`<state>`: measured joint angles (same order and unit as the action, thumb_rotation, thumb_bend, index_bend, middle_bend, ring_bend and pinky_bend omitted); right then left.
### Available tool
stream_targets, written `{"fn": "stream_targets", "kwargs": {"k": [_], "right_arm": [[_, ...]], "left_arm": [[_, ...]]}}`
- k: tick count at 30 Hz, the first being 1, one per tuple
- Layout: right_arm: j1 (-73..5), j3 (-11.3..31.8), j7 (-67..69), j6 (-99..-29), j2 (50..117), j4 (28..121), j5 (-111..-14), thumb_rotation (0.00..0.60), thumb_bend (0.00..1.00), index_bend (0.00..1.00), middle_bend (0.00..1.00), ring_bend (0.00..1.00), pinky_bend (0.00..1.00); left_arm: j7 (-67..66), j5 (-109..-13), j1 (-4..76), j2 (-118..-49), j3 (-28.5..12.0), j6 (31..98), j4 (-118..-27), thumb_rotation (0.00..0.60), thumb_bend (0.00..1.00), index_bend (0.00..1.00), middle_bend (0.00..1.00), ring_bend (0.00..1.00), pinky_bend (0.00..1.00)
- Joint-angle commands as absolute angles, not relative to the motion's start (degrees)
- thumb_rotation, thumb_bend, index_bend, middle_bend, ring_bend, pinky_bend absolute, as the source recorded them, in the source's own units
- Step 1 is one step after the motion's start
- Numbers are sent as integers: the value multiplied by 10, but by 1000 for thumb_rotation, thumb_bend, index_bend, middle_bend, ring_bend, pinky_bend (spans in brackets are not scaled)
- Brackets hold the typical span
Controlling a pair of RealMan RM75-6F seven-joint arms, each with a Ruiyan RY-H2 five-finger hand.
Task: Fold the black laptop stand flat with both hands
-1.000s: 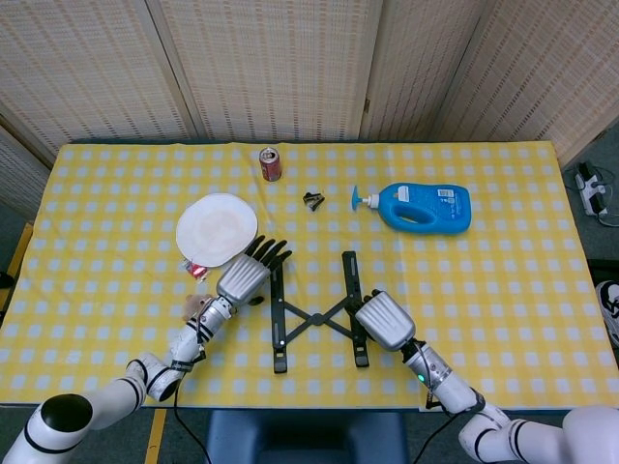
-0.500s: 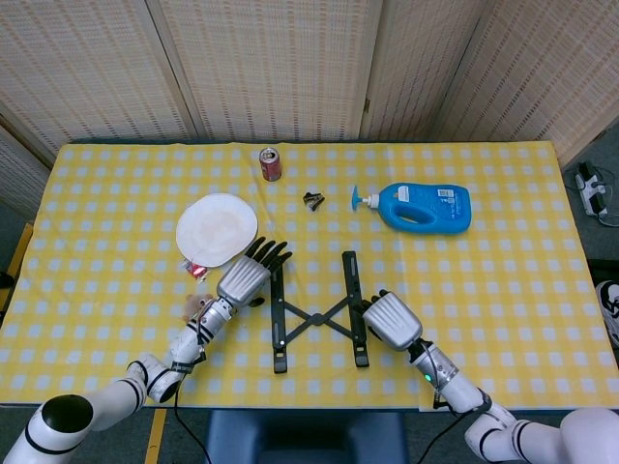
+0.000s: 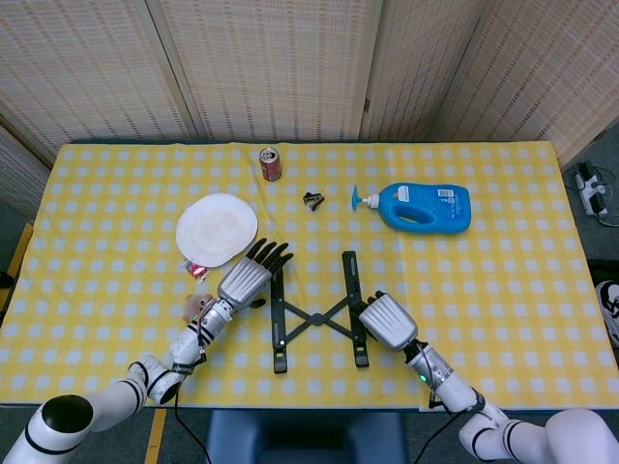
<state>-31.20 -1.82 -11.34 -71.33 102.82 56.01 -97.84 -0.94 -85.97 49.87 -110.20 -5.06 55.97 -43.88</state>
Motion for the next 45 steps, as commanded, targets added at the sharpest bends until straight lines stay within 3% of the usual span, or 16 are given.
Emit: {"fn": "stream_targets", "kwargs": {"k": [1, 45], "right_arm": [[-314, -19, -113, -718, 1034, 556, -983, 600, 240, 504, 647, 692, 650], [-336, -24, -135, -745, 1119, 531, -1018, 600, 239, 504, 647, 693, 650]], "left_arm": [[-7, -860, 499, -1102, -50, 559, -440, 600, 147, 0, 2, 0, 0], [-3, -870, 499, -1097, -45, 568, -510, 600, 147, 0, 2, 0, 0]]}}
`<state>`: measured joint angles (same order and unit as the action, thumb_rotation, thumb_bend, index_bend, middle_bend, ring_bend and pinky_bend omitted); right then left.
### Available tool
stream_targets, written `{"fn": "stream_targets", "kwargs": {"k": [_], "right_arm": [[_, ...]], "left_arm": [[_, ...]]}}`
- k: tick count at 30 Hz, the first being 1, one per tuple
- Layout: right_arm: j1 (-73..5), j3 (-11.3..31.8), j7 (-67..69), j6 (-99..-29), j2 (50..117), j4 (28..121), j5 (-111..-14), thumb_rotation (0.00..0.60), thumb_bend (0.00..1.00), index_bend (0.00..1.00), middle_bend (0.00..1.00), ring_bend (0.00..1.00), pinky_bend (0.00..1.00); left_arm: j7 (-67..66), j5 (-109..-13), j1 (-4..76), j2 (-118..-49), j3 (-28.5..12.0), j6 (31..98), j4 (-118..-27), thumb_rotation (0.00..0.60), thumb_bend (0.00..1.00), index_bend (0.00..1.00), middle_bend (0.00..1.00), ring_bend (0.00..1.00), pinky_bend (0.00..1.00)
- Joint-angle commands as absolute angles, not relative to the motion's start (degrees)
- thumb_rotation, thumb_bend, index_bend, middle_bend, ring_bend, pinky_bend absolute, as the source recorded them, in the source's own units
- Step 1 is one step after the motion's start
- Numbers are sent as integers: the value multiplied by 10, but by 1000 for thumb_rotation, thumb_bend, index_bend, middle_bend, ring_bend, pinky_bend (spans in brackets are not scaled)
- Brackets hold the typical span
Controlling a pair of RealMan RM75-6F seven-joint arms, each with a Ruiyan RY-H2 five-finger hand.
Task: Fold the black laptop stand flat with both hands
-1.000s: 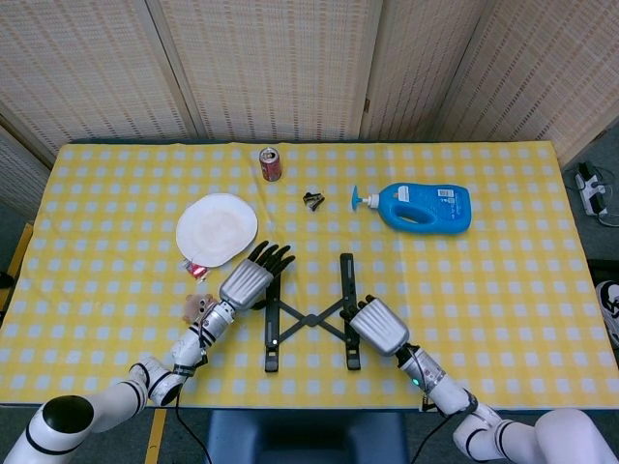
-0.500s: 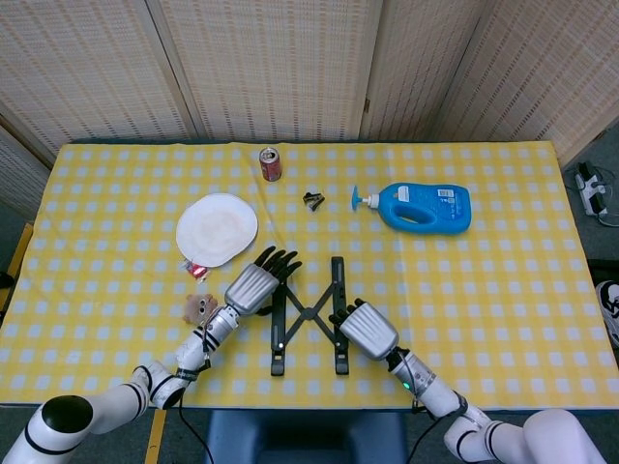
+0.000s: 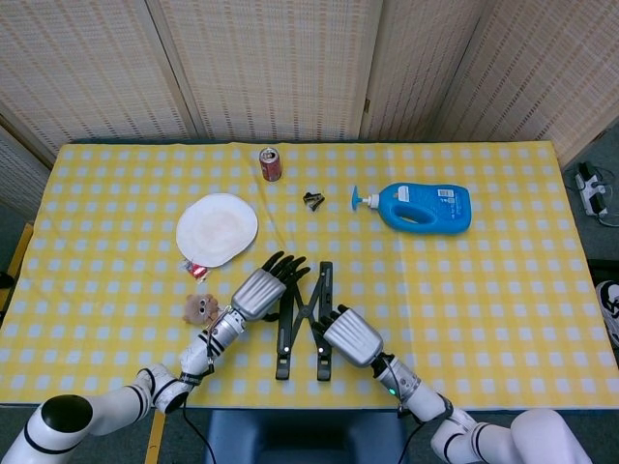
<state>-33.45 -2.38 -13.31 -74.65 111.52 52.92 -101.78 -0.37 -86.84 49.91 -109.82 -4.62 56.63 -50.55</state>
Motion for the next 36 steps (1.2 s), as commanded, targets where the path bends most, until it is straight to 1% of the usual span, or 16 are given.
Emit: {"fn": "stream_targets", "kwargs": {"k": [1, 6, 8, 10, 13, 14, 16, 17, 18, 20, 22, 24, 26, 28, 32, 36], "right_arm": [[-336, -24, -136, -745, 1122, 532, -1019, 600, 240, 504, 647, 693, 649], [-335, -27, -137, -750, 1128, 537, -1022, 600, 240, 502, 647, 692, 650], [-335, -28, -135, -754, 1119, 552, -1024, 600, 240, 481, 643, 687, 650], [-338, -28, -133, -753, 1103, 576, -1025, 600, 240, 416, 609, 661, 650], [-353, -28, -135, -730, 1059, 645, -1027, 600, 239, 308, 515, 586, 630], [-359, -29, -134, -720, 1048, 661, -1027, 600, 240, 271, 478, 548, 602], [-384, -25, -144, -669, 1001, 726, -1020, 600, 240, 184, 394, 464, 503], [-392, -25, -147, -653, 989, 741, -1019, 600, 240, 135, 337, 410, 422], [-410, -24, -154, -616, 963, 770, -1015, 600, 240, 84, 272, 349, 331], [-440, -18, -172, -555, 925, 814, -1001, 600, 240, 14, 164, 240, 199], [-466, -10, -183, -501, 899, 844, -986, 600, 240, 0, 85, 154, 133], [-484, -3, -196, -464, 887, 858, -973, 600, 239, 0, 25, 82, 66], [-502, 5, -210, -433, 882, 865, -964, 600, 239, 0, 2, 41, 20], [-514, 9, -217, -416, 884, 864, -958, 600, 240, 0, 0, 21, 2], [-534, 12, -240, -381, 894, 850, -946, 600, 239, 0, 0, 10, 0], [-545, 16, -255, -364, 906, 836, -933, 600, 240, 0, 0, 6, 0]], "left_arm": [[-1, -874, 500, -1095, -43, 569, -512, 600, 147, 0, 2, 0, 0], [5, -878, 497, -1087, -40, 574, -516, 600, 147, 0, 2, 0, 0], [4, -877, 493, -1080, -40, 578, -520, 600, 147, 0, 2, 0, 0], [2, -876, 489, -1070, -41, 582, -527, 600, 147, 0, 2, 0, 0], [-1, -874, 480, -1050, -42, 595, -548, 600, 147, 0, 2, 0, 0], [-2, -873, 478, -1046, -43, 597, -552, 600, 147, 0, 2, 0, 0], [-5, -871, 471, -1028, -45, 606, -570, 600, 147, 0, 2, 0, 0], [-6, -870, 469, -1024, -45, 607, -575, 600, 147, 0, 2, 0, 0], [-7, -868, 466, -1015, -46, 611, -585, 600, 147, 0, 2, 0, 0], [-10, -866, 460, -1002, -48, 615, -600, 600, 147, 0, 2, 0, 0], [-13, -863, 455, -991, -49, 619, -613, 600, 147, 0, 2, 0, 0], [-15, -860, 452, -984, -50, 620, -622, 600, 147, 0, 2, 0, 0], [-17, -858, 449, -977, -51, 622, -630, 600, 147, 0, 2, 0, 0], [-19, -856, 447, -973, -52, 622, -636, 600, 147, 0, 2, 0, 0], [-18, -850, 441, -965, -54, 622, -642, 600, 147, 0, 2, 0, 0], [-13, -847, 437, -960, -54, 622, -643, 600, 146, 0, 1, 0, 0]]}}
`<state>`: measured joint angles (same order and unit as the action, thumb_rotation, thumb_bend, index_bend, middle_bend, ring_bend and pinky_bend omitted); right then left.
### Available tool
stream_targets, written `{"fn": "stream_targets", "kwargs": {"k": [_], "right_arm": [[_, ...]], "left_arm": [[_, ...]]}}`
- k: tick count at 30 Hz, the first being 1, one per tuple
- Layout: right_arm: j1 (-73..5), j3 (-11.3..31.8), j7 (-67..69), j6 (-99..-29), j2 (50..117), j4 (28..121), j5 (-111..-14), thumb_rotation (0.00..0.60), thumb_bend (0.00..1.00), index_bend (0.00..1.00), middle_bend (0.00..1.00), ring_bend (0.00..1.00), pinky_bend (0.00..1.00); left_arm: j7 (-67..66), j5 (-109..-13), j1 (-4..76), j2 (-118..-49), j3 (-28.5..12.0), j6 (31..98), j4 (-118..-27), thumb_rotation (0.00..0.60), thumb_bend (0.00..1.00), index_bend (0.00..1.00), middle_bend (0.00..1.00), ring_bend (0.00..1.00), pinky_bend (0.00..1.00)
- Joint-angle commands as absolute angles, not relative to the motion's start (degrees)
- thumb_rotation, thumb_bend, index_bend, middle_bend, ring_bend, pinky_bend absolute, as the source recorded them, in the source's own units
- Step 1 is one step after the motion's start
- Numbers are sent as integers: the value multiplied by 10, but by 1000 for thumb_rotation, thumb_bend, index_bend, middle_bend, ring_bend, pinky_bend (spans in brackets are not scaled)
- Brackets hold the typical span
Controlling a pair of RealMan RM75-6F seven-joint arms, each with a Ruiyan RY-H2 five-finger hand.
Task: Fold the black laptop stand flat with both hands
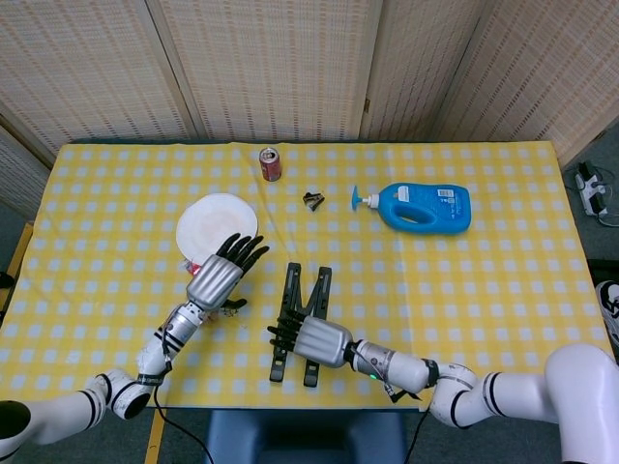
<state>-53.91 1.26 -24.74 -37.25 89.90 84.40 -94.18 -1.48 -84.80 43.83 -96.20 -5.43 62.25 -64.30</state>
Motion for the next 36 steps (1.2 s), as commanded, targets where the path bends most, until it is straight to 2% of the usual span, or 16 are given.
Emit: {"fn": "stream_targets", "kwargs": {"k": [1, 17, 23, 27, 33, 36], "right_arm": [[-547, 17, -258, -361, 908, 833, -930, 600, 240, 0, 0, 6, 0], [-581, 22, -301, -317, 936, 804, -885, 600, 240, 0, 3, 8, 0], [-596, 30, -310, -309, 940, 805, -870, 600, 240, 3, 113, 47, 0], [-603, 33, -307, -302, 939, 807, -856, 600, 239, 102, 223, 94, 13], [-610, 33, -299, -306, 943, 801, -849, 600, 240, 196, 263, 120, 19], [-606, 31, -285, -327, 939, 805, -859, 600, 240, 282, 300, 149, 19]], "left_arm": [[-12, -847, 436, -960, -54, 623, -643, 600, 146, 0, 1, 0, 0], [7, -846, 426, -959, -56, 626, -631, 600, 147, 0, 0, 0, 0], [9, -847, 422, -958, -54, 629, -630, 600, 147, 0, 0, 0, 0], [9, -847, 421, -957, -55, 628, -630, 600, 146, 0, 0, 0, 0], [9, -848, 419, -956, -55, 630, -630, 600, 147, 0, 0, 0, 0], [8, -848, 418, -955, -55, 628, -629, 600, 146, 0, 0, 0, 0]]}}
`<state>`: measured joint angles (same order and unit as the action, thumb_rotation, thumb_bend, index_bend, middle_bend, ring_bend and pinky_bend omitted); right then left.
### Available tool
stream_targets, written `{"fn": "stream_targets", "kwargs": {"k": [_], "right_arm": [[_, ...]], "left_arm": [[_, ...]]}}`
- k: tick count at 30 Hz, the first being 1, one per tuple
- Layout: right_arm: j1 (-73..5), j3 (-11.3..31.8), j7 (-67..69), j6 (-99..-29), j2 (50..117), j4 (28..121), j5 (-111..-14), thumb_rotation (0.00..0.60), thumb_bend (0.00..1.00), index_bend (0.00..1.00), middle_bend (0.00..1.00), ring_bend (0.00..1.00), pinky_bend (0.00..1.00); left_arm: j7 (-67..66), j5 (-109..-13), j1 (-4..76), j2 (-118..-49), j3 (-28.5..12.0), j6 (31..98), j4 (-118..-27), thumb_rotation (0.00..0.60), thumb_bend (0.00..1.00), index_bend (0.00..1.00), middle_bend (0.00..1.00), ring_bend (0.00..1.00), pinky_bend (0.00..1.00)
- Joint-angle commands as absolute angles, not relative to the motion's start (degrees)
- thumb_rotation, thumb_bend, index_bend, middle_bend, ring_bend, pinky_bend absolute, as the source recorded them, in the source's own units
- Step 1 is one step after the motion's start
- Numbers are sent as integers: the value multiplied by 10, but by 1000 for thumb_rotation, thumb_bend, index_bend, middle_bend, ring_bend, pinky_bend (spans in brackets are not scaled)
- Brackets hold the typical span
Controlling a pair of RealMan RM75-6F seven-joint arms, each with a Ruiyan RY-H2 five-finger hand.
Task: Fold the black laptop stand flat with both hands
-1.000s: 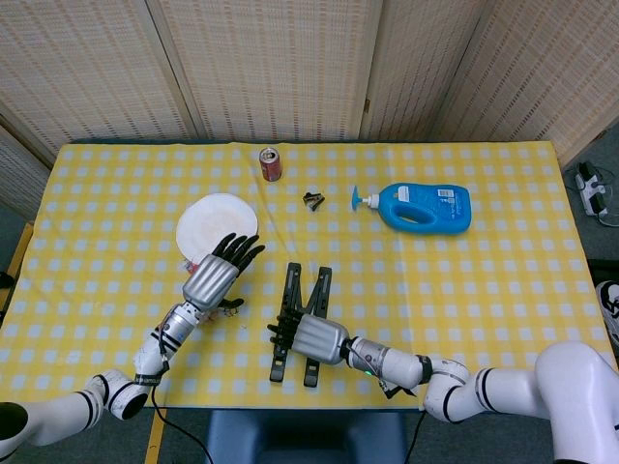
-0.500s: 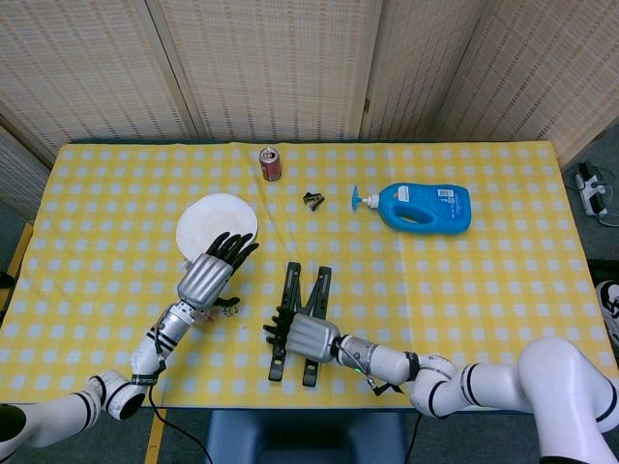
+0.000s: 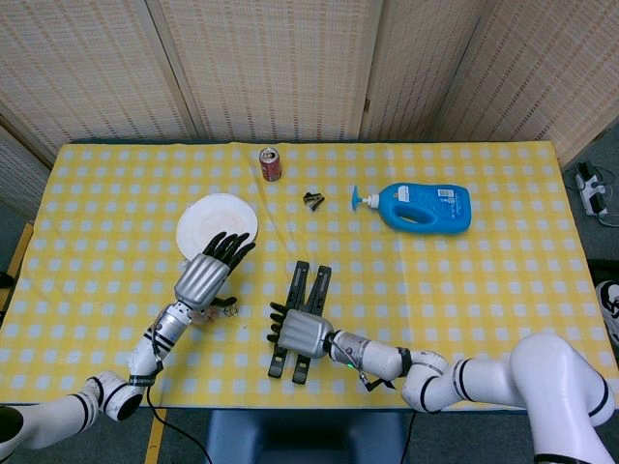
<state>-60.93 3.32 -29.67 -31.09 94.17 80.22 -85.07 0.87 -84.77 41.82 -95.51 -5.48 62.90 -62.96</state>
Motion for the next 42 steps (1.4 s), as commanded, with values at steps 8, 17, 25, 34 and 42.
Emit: {"fn": "stream_targets", "kwargs": {"k": [8, 17, 25, 34, 42], "right_arm": [[-599, 7, -211, -395, 929, 794, -930, 600, 240, 563, 481, 286, 63], [-588, -9, -183, -416, 918, 797, -940, 600, 240, 258, 253, 145, 45], [-523, -6, -224, -507, 882, 860, -918, 600, 240, 0, 62, 83, 0], [-382, -7, -308, -701, 792, 970, -882, 600, 239, 39, 187, 181, 62], [-272, -22, -283, -820, 702, 1012, -856, 600, 240, 47, 203, 218, 130]], "left_arm": [[6, -849, 419, -953, -57, 629, -634, 600, 146, 0, 0, 0, 0], [-10, -845, 417, -945, -62, 631, -651, 600, 147, 0, 0, 0, 0], [-47, -826, 409, -924, -80, 646, -681, 600, 148, 0, 0, 0, 0], [-95, -777, 359, -865, -102, 698, -777, 600, 188, 54, 22, 0, 0], [-140, -725, 286, -782, -94, 748, -879, 600, 191, 80, 27, 0, 0]]}}
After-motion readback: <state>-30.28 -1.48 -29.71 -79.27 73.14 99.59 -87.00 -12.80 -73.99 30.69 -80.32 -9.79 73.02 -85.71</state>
